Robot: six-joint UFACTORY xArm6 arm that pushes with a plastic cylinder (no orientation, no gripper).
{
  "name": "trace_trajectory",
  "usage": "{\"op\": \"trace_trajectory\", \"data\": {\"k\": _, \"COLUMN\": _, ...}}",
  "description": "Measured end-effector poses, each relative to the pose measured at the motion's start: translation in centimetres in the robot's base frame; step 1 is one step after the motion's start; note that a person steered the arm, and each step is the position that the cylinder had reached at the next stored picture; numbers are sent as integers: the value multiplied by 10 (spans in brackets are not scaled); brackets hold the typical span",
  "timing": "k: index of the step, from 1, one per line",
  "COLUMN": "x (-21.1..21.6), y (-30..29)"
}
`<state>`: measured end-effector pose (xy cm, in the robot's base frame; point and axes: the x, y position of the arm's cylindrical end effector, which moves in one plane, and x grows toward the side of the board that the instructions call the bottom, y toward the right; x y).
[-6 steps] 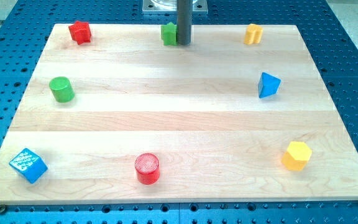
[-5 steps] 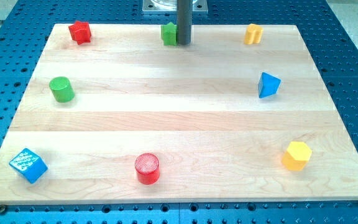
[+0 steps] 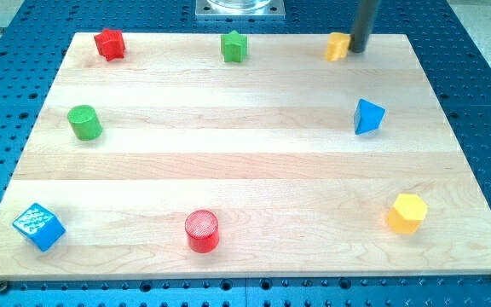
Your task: Move the yellow heart to the bottom of the green star
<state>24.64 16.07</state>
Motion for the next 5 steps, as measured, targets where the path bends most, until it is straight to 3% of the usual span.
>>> {"op": "trace_trajectory", "data": {"k": 1, "x": 50, "y": -105}}
{"op": "trace_trajectory", "data": {"k": 2, "x": 3, "y": -56}}
{"op": "trace_trajectory", "data": {"k": 3, "x": -19, "y": -83}}
{"op": "trace_trajectory", "data": {"k": 5, "x": 103, "y": -145}}
